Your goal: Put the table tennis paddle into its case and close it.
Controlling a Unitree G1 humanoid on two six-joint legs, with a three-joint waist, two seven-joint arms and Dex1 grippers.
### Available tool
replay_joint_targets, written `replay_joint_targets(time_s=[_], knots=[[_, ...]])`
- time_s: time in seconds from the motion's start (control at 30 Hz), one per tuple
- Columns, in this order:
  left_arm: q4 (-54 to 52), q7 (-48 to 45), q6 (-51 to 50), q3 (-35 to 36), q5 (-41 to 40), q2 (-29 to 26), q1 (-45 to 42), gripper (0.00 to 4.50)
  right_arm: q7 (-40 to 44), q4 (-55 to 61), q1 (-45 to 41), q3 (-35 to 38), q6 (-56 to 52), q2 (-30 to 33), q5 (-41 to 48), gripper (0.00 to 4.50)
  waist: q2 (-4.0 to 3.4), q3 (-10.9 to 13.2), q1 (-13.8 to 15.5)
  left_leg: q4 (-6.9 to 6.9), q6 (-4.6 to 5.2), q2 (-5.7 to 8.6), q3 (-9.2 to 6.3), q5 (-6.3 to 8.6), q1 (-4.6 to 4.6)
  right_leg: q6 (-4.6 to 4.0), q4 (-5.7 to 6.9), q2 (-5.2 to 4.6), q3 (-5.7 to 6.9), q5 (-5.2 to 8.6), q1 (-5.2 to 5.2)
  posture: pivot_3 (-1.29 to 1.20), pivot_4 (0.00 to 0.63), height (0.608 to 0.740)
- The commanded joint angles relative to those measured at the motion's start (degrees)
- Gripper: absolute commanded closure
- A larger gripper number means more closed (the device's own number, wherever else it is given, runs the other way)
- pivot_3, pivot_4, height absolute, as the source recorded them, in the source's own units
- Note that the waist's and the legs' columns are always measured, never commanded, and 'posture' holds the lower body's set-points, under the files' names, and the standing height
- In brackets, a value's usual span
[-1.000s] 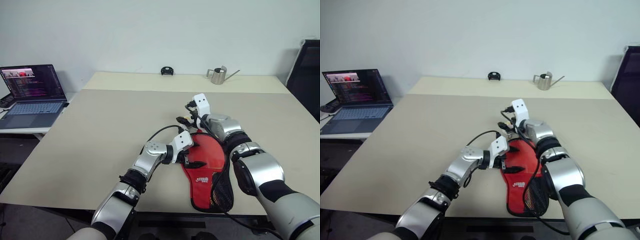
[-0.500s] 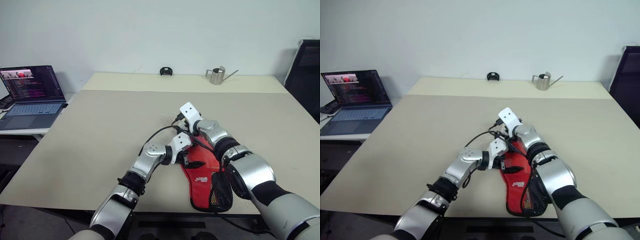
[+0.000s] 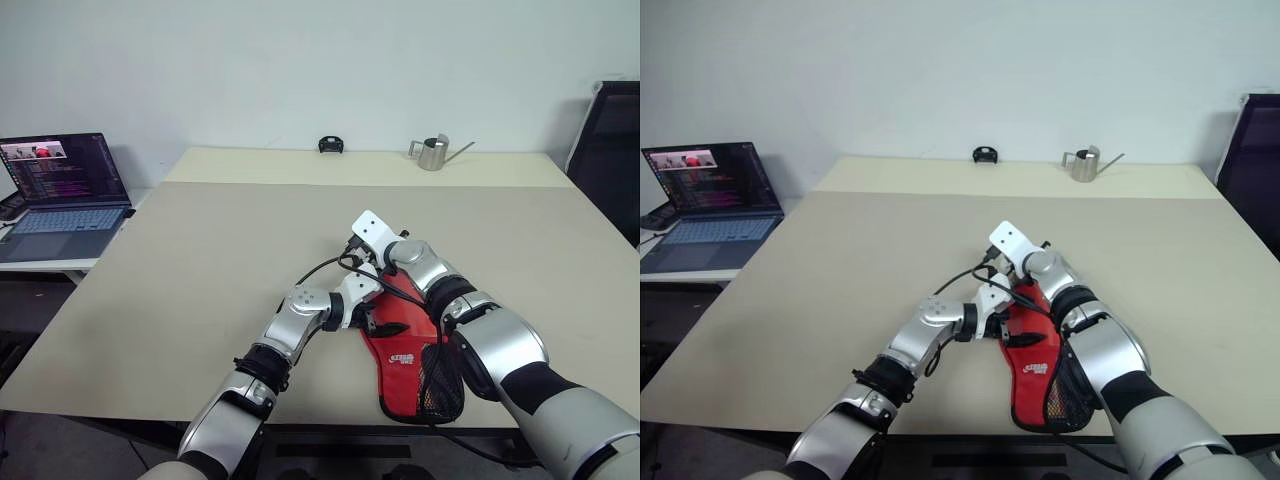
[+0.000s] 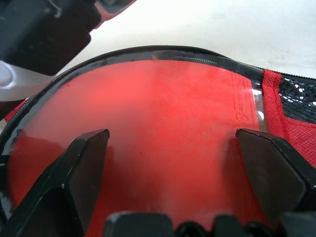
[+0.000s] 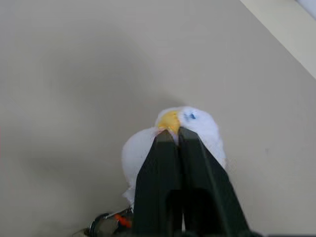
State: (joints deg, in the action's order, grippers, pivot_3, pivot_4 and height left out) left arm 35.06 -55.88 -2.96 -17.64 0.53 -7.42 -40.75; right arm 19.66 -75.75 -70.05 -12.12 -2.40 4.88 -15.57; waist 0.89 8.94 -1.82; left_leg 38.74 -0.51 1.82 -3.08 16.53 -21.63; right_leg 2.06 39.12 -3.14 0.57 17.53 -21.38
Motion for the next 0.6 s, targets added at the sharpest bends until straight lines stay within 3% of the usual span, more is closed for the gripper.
replay_joint_targets(time_s=[0.03, 0.6], knots=[[3.3, 0.0, -1.6, -2.4, 2.7, -1.0, 1.9, 0.00, 0.6, -0.6, 1.6, -0.4, -0.5, 0.2, -1.1, 4.48, -0.01, 0.0, 0.0, 0.00, 0.00, 0.00, 0.00, 0.00, 0.00, 0.00, 0.00, 0.00, 0.00, 0.00, 0.01, 0.00, 0.150, 0.740], [8.0, -0.4, 0.4, -3.1, 2.9, 0.6, -0.2, 0.00, 3.9, 2.5, 1.3, 1.4, 1.3, 10.3, -0.2, 4.48, -0.02, -0.1, 0.2, 0.00, 0.14, 0.01, -0.01, 0.08, -0.01, 0.00, -0.04, -0.01, 0.01, 0.00, 0.03, 0.00, 0.150, 0.740]])
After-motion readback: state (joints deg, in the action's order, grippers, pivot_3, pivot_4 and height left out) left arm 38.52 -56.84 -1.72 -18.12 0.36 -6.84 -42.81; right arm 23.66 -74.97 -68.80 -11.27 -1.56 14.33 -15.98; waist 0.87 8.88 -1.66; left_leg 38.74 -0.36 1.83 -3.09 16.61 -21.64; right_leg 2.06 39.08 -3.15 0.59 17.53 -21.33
